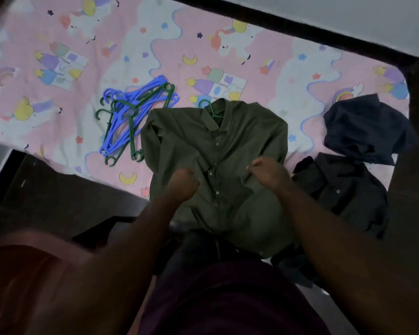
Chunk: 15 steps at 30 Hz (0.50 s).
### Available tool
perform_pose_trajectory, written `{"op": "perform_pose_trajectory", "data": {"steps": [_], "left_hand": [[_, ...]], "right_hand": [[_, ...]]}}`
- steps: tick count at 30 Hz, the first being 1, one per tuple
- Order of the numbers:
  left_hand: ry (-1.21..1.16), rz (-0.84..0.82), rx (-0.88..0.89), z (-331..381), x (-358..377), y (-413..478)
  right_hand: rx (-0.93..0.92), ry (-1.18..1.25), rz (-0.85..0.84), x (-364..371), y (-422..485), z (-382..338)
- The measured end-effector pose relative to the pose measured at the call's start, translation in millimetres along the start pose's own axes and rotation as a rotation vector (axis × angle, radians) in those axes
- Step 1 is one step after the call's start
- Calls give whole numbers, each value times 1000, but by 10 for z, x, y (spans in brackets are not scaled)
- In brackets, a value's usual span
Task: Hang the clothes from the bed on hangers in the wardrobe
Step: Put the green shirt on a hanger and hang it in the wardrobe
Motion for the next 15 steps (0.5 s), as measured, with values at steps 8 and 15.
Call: {"op": "perform_pose_trajectory", "data": {"steps": [8, 15], "left_hand": [[-11, -71, 94, 246, -373, 1389], [-37, -69, 192, 275, -163, 2613]], "right_hand": [[-114, -110, 32, 41, 1293, -1088], [-260, -480, 97, 364, 2744, -1460]]}}
Point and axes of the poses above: each hand's wrist, its own y-axis towards the middle knuckle, its own x-axis out of the palm, z = x × y, the point moved 1 cm from there along y, towards the middle knuckle, and after that the axes turned 1 degree about -y, right-handed, at the moved point
